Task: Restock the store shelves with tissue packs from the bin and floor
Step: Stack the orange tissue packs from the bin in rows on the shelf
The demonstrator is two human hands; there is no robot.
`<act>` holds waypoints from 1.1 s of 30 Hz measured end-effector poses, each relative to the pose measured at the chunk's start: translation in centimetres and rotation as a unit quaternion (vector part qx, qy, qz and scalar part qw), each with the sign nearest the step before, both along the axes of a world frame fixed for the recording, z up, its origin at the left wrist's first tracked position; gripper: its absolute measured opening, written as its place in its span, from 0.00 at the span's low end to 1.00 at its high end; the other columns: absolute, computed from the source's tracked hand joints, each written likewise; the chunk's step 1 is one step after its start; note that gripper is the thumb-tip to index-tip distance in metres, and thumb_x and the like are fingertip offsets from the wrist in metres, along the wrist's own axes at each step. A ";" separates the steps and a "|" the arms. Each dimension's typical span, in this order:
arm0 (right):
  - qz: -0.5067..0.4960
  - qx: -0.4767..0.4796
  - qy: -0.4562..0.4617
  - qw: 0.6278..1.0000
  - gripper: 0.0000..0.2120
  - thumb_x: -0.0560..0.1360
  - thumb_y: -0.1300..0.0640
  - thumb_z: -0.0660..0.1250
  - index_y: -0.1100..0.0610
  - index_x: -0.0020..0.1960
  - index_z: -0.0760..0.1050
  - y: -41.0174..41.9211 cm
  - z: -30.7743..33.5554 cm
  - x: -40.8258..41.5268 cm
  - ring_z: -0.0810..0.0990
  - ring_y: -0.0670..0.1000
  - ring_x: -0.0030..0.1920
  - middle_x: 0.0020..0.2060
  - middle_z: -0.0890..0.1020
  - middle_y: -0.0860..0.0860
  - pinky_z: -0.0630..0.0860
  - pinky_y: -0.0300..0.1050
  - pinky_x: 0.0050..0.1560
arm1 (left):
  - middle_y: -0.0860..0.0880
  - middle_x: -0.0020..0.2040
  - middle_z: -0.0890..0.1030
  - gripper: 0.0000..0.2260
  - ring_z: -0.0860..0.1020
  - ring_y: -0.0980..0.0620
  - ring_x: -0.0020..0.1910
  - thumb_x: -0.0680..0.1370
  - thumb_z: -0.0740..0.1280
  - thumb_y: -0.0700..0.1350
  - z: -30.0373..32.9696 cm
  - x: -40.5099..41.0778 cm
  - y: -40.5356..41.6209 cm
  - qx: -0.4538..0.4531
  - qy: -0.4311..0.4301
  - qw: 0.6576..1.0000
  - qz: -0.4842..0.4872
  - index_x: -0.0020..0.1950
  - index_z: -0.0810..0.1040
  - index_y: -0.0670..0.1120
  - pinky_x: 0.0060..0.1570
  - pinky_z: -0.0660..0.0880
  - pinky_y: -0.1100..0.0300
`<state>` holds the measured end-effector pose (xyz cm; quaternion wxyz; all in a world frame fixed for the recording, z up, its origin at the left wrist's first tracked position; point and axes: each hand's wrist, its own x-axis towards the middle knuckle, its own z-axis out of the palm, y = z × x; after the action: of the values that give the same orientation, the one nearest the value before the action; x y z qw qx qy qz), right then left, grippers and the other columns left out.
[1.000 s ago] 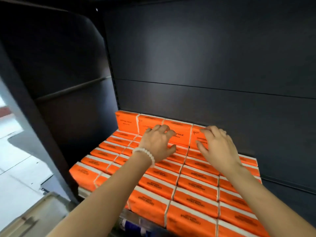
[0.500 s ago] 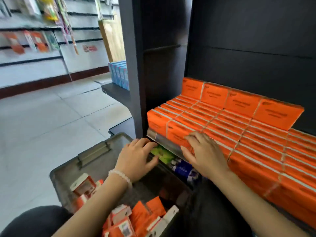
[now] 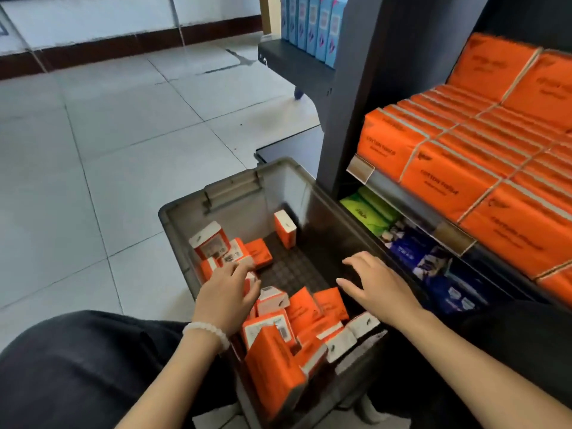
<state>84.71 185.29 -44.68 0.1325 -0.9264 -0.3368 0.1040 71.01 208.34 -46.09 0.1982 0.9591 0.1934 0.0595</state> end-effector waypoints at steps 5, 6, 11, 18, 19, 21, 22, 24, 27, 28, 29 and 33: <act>-0.028 0.024 0.063 0.997 0.23 0.77 0.43 0.61 0.54 0.68 0.68 3.2 -3.3 1.6 0.71 0.50 0.63 0.63 0.72 0.49 0.71 0.47 0.59 | 0.53 0.62 0.74 0.18 0.72 0.52 0.61 0.78 0.60 0.57 -2.5 2.7 -0.5 -0.018 0.034 0.999 -0.023 0.65 0.72 0.52 0.57 0.71 0.58; -0.033 0.022 0.075 0.996 0.23 0.77 0.44 0.61 0.54 0.67 0.68 4.0 -4.4 1.7 0.72 0.51 0.63 0.63 0.72 0.49 0.72 0.47 0.59 | 0.53 0.62 0.73 0.18 0.72 0.53 0.61 0.78 0.59 0.57 -3.1 3.4 -0.6 -0.027 0.042 0.998 -0.027 0.66 0.72 0.52 0.57 0.71 0.59; -0.085 0.010 0.152 0.985 0.22 0.77 0.45 0.63 0.54 0.67 0.69 6.0 -9.7 3.0 0.72 0.52 0.62 0.63 0.72 0.51 0.72 0.48 0.59 | 0.50 0.64 0.72 0.19 0.71 0.51 0.63 0.79 0.59 0.55 -7.5 7.7 -0.5 -0.087 0.122 0.988 -0.023 0.68 0.70 0.49 0.60 0.71 0.55; -0.129 -0.019 0.221 0.967 0.24 0.76 0.47 0.64 0.57 0.68 0.68 7.5 -16.4 5.8 0.72 0.55 0.64 0.64 0.73 0.55 0.69 0.48 0.61 | 0.41 0.64 0.72 0.23 0.70 0.42 0.65 0.77 0.61 0.56 -16.3 12.3 1.3 -0.091 0.332 0.938 -0.042 0.68 0.68 0.46 0.63 0.68 0.50; -0.130 -0.028 0.239 0.962 0.24 0.76 0.47 0.64 0.58 0.68 0.68 7.7 -17.4 5.9 0.71 0.56 0.64 0.64 0.73 0.56 0.69 0.48 0.62 | 0.41 0.64 0.71 0.23 0.70 0.41 0.64 0.77 0.61 0.57 -17.1 12.6 1.2 -0.093 0.345 0.932 -0.050 0.68 0.68 0.45 0.63 0.68 0.50; -0.128 -0.041 0.272 0.953 0.26 0.75 0.47 0.65 0.58 0.68 0.67 8.0 -18.8 5.9 0.71 0.56 0.65 0.64 0.73 0.56 0.69 0.48 0.62 | 0.42 0.64 0.71 0.25 0.71 0.41 0.64 0.77 0.61 0.59 -18.6 13.0 0.8 -0.109 0.369 0.921 -0.060 0.67 0.68 0.46 0.63 0.68 0.48; -0.126 -0.046 0.285 0.949 0.26 0.75 0.47 0.65 0.59 0.68 0.67 8.1 -19.4 6.0 0.71 0.56 0.65 0.64 0.73 0.56 0.69 0.47 0.62 | 0.42 0.64 0.71 0.25 0.71 0.41 0.63 0.76 0.62 0.60 -19.4 12.9 0.7 -0.113 0.376 0.918 -0.064 0.67 0.68 0.46 0.63 0.67 0.47; -0.127 -0.048 0.300 0.944 0.27 0.74 0.47 0.67 0.59 0.68 0.67 8.3 -20.5 6.0 0.72 0.56 0.64 0.63 0.74 0.57 0.68 0.46 0.61 | 0.43 0.65 0.71 0.26 0.70 0.42 0.64 0.75 0.63 0.60 -20.8 12.3 0.6 -0.101 0.371 0.920 -0.076 0.66 0.70 0.45 0.63 0.67 0.48; -0.153 -0.042 0.320 0.934 0.25 0.74 0.48 0.68 0.61 0.65 0.69 8.4 -21.5 5.7 0.74 0.57 0.63 0.61 0.76 0.58 0.70 0.47 0.60 | 0.43 0.65 0.69 0.28 0.68 0.43 0.65 0.73 0.66 0.61 -22.0 11.7 0.8 -0.096 0.344 0.931 -0.077 0.66 0.70 0.45 0.64 0.66 0.49; -0.159 -0.043 0.328 0.930 0.25 0.74 0.49 0.68 0.61 0.65 0.70 8.4 -21.8 5.5 0.74 0.57 0.62 0.61 0.77 0.58 0.71 0.47 0.60 | 0.44 0.65 0.68 0.29 0.68 0.43 0.65 0.72 0.67 0.61 -22.2 11.7 0.8 -0.106 0.343 0.931 -0.069 0.67 0.70 0.45 0.65 0.66 0.48; -0.165 -0.044 0.335 0.926 0.24 0.74 0.49 0.68 0.62 0.64 0.70 8.3 -22.1 5.4 0.74 0.57 0.62 0.61 0.77 0.59 0.70 0.46 0.59 | 0.44 0.65 0.68 0.30 0.68 0.44 0.65 0.72 0.67 0.62 -22.2 11.9 0.9 -0.118 0.343 0.930 -0.060 0.67 0.69 0.46 0.65 0.66 0.48; -0.211 -0.028 0.358 0.909 0.25 0.74 0.50 0.68 0.62 0.66 0.69 8.1 -22.6 5.3 0.74 0.57 0.63 0.62 0.76 0.59 0.68 0.43 0.58 | 0.45 0.64 0.67 0.28 0.67 0.44 0.66 0.73 0.66 0.62 -22.4 12.2 1.2 -0.158 0.339 0.927 -0.027 0.67 0.70 0.48 0.66 0.65 0.47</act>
<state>90.01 193.37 -67.32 0.2370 -0.8796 -0.0601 0.4080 83.26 209.50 -68.52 0.2718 0.8831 0.2302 -0.3054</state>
